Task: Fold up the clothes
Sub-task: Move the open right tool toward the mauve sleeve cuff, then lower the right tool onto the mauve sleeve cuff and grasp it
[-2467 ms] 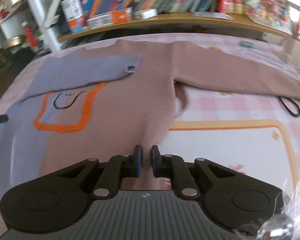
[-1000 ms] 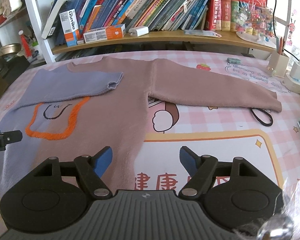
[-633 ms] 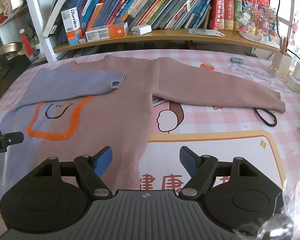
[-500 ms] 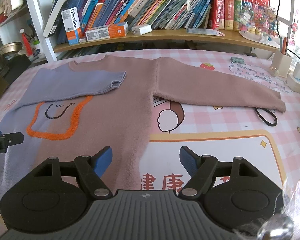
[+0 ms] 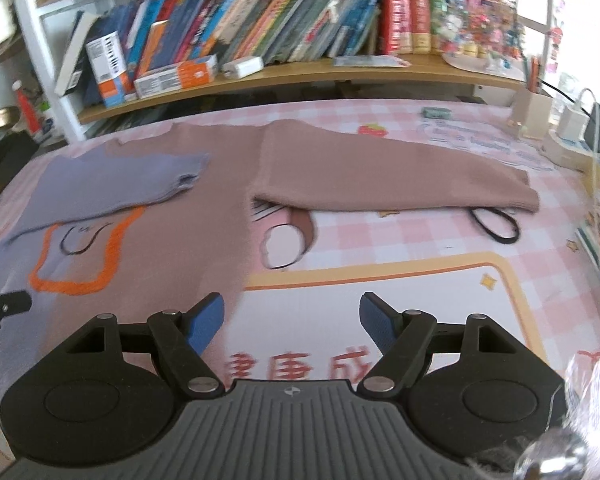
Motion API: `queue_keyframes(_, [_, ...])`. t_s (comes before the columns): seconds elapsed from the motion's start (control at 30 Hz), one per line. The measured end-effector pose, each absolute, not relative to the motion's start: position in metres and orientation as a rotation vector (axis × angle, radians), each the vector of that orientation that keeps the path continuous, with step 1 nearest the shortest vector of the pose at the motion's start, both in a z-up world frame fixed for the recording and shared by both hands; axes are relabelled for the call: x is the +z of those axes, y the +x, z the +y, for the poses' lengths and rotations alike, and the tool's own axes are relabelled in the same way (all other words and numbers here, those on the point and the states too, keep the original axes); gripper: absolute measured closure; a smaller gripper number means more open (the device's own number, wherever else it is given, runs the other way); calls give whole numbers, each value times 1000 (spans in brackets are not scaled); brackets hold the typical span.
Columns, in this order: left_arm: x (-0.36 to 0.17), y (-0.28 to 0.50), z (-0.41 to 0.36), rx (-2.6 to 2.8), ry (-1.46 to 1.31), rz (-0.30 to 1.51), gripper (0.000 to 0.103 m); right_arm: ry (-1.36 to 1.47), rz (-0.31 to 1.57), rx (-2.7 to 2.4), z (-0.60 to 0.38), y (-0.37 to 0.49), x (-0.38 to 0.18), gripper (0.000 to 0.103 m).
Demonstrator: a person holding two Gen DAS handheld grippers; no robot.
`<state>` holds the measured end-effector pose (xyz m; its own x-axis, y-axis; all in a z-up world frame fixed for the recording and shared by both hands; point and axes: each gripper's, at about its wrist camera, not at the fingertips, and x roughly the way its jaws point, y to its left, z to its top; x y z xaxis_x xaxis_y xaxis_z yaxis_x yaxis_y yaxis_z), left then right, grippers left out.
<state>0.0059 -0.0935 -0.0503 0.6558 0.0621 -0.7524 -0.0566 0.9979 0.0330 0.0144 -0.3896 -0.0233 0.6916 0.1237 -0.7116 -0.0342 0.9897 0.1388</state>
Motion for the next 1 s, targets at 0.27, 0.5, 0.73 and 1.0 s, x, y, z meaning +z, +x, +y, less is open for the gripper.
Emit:
queue_keyframes(0.27, [-50, 3, -121, 65, 23, 857, 15, 160, 777, 30, -446, 28, -27, 30])
queue_keyframes(0.5, [-54, -1, -145, 73, 38, 884, 15, 200, 775, -12, -510, 57, -34, 30])
queue_keyframes(0.73, [-54, -4, -156, 111, 37, 899, 15, 255, 792, -40, -545, 85, -43, 34])
queue_keyframes(1.0, [-54, -10, -160, 161, 33, 915, 15, 288, 800, -113, -570, 99, -54, 42])
